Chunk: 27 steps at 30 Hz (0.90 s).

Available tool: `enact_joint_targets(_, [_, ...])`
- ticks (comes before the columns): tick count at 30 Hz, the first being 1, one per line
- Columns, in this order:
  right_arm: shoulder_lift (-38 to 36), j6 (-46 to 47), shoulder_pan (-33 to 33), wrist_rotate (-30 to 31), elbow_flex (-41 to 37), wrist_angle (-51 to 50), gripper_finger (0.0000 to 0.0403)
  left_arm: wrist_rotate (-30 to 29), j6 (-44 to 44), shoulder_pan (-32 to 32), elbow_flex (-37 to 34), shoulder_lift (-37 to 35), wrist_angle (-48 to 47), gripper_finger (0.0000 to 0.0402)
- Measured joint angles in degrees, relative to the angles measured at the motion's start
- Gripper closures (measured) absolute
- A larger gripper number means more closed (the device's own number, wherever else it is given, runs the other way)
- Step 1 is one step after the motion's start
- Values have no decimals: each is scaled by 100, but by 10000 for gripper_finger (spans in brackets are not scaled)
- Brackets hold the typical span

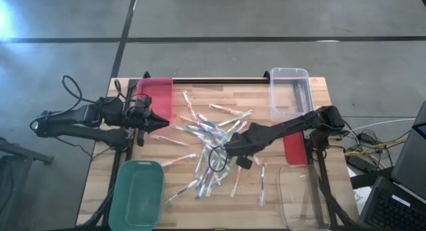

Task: Pick & Place Toothbrushes
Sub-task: Put the blue toothbrush into the top transparent bin

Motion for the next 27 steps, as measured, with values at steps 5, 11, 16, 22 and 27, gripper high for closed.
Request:
enact_joint_targets(5, [-230, -2, -28, 604, 448, -624, 370, 0, -1, 0, 0, 0, 0, 362])
enact_joint_targets(11, [-582, -2, -258, 945, 917, -1119, 377, -1, -1, 1, 0, 0, 0, 362])
enact_joint_targets(16, [-938, -2, -545, 1236, 1175, -1247, 376, 0, -1, 2, 0, 0, 0, 362])
enact_joint_targets(22, [-1425, -1, -1049, 1611, 1279, -1273, 374, -1, -1, 7, 0, 0, -1, 362])
enact_joint_targets(27, [-1758, -7, -1686, 1819, 1263, -1301, 374, 0, 1, 4, 0, 0, 0, 362])
